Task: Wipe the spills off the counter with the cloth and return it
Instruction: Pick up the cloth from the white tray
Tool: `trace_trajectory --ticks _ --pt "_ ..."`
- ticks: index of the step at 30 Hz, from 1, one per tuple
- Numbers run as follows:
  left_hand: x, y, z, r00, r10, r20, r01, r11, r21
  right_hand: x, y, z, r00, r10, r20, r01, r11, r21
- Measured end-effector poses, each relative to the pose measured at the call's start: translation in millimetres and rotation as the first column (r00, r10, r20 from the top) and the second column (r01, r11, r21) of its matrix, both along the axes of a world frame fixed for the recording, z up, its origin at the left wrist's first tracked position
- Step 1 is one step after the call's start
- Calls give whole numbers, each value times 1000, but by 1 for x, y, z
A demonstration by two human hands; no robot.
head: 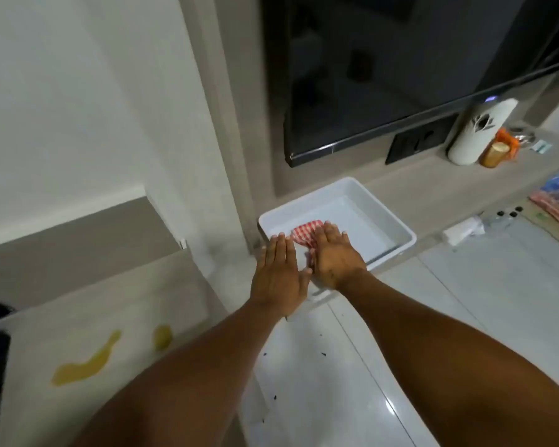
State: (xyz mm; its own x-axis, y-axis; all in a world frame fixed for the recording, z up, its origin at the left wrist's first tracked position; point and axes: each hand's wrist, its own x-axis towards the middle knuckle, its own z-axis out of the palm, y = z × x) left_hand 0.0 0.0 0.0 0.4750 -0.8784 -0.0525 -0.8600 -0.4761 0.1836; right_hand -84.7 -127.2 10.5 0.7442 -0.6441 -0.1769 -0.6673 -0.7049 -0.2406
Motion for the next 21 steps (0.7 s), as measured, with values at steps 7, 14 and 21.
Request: trace_trajectory --ticks 7,14,21 --pt "13 -21 -19 998 28 50 -29 999 19 31 -13 -28 997 4 -72 5 994 114" --pt "18 -22 -23 999 23 37 -24 999 42 41 -8 -40 997 -76 -2 76 995 71" --pt "24 25 27 996 62 68 -59 998 -36 28 10 7 996 -91 0 90 990 107"
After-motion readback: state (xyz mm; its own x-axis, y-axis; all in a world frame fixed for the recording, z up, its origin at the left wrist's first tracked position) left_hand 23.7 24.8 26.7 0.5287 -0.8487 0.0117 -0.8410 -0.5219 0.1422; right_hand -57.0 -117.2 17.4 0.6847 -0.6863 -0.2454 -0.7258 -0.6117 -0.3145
